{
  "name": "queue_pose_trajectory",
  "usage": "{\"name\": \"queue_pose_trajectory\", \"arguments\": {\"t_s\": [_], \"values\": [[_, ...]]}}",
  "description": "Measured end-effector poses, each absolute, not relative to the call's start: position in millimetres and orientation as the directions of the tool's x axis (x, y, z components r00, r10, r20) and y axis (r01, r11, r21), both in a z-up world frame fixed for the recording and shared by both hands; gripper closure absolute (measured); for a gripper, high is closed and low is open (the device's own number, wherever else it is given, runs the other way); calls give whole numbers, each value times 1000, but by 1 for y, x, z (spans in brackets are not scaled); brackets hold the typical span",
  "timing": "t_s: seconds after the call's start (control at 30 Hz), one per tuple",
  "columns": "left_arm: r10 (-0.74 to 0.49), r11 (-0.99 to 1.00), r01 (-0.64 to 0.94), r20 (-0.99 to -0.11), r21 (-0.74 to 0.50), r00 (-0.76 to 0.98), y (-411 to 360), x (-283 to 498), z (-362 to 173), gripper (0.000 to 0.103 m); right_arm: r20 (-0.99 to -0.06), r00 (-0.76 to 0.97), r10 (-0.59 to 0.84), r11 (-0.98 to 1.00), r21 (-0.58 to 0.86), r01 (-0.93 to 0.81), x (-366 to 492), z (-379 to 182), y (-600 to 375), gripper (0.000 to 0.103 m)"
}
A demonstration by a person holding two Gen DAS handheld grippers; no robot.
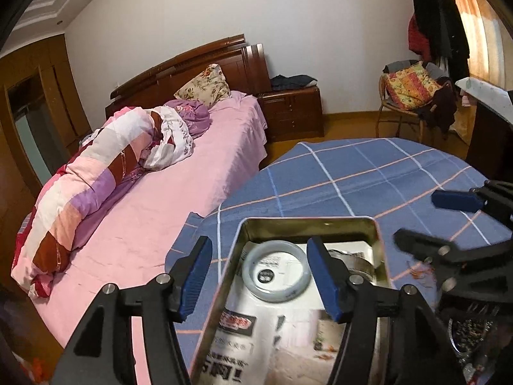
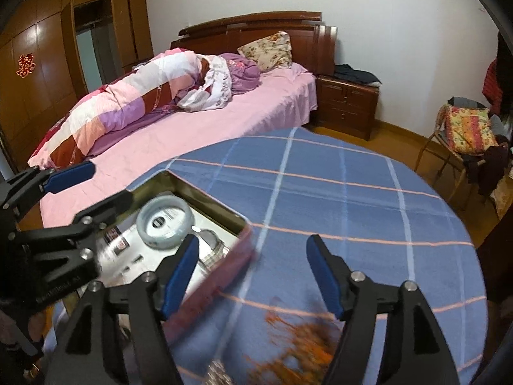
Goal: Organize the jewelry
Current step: 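Return the right tool to the pile and grasp the wooden bead bracelet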
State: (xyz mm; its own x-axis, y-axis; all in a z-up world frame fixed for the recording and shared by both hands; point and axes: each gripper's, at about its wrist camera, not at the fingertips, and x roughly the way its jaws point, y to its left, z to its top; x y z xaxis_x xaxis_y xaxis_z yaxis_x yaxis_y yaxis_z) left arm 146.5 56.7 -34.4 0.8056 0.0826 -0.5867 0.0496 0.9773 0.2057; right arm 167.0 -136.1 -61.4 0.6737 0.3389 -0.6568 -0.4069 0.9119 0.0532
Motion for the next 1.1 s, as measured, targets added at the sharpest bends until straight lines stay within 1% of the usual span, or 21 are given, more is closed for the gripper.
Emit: {"name": "queue_pose_trajectory", "arguments": {"t_s": [0.1,0.37,0.53,0.7,0.77,0.93,1.1], "values": [[70,981,52,-593,186,802,52,135,-34,41,-659,684,314,924,46,-380,156,-60,-157,26],[5,986,97,-615,132,788,28,101,-41,41,-675,691,258,948,40,-315,122,-71,-204,23],[-17,983,129,-625,134,780,5,84,-47,41,-691,689,220,966,57,-252,105,-85,-233,22],[-40,978,160,-640,131,767,-12,75,-52,41,-700,678,224,971,100,-217,97,-96,-251,22],[-42,976,170,-645,138,763,-19,74,-55,41,-704,669,238,968,112,-226,98,-100,-250,22],[-4,973,151,-640,175,768,-26,76,-57,41,-694,663,282,952,116,-283,104,-98,-234,22],[15,977,126,-649,170,761,-20,82,-59,41,-714,629,308,936,108,-335,119,-105,-212,23]]}}
